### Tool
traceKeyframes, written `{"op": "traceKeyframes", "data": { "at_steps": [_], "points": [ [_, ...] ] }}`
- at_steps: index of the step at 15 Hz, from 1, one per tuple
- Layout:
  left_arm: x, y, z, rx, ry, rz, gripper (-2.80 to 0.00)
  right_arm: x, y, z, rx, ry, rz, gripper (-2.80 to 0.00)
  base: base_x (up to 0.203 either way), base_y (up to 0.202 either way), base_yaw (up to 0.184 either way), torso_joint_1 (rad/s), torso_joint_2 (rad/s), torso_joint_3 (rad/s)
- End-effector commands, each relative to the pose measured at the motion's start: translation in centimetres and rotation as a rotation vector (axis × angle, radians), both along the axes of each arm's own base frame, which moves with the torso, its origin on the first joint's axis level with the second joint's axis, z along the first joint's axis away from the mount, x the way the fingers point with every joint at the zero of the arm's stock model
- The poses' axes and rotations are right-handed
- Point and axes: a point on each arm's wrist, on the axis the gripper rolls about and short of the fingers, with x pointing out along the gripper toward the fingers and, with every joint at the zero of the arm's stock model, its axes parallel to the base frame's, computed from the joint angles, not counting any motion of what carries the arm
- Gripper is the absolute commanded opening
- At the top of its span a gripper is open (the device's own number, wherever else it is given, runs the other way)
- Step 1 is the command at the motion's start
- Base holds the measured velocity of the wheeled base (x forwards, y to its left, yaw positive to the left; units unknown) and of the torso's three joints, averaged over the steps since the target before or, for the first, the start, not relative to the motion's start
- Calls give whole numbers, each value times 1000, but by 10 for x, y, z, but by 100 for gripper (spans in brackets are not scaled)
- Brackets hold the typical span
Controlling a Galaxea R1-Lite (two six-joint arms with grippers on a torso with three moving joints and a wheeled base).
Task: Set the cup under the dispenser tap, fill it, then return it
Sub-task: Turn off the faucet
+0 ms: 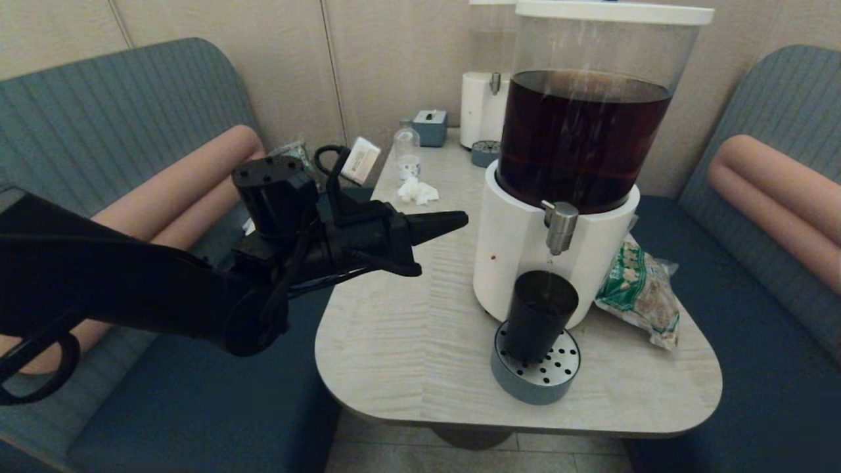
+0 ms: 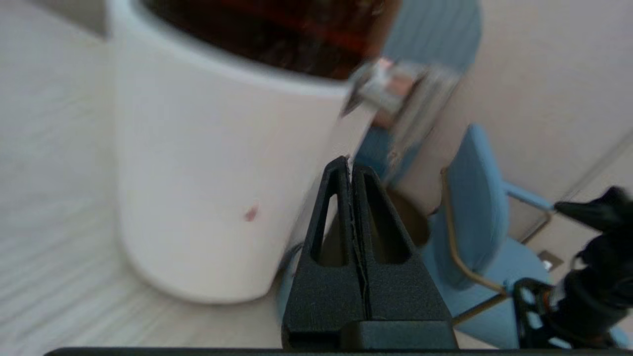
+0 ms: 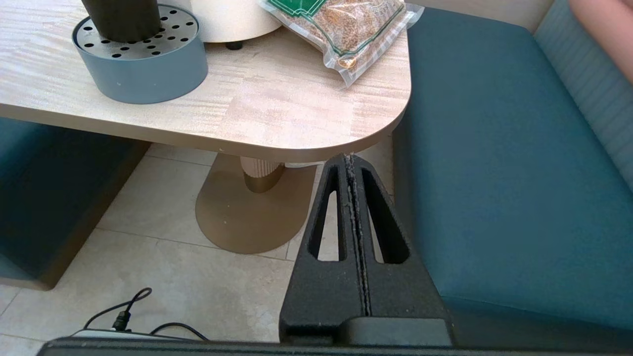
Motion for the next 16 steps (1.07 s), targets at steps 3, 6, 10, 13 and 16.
{"op": "traceKeyframes", "data": {
  "at_steps": [3,6,10,13,16],
  "points": [
    [-13,-13,19,-17,-20,-39,-280,0,0,0,0,1,-1,-280,0,0,0,0,0,0],
    [-15,-27,23,-19,-12,-57,-280,0,0,0,0,0,1,-280,0,0,0,0,0,0],
    [-8,-42,18,-21,-10,-71,-280,0,0,0,-1,2,1,-280,0,0,0,0,0,0],
    [-2,-50,16,-26,-17,-74,-280,0,0,0,0,2,1,-280,0,0,0,0,0,0],
    [3,-57,14,-29,-21,-81,-280,0,0,0,0,2,1,-280,0,0,0,0,0,0]
  ]
}}
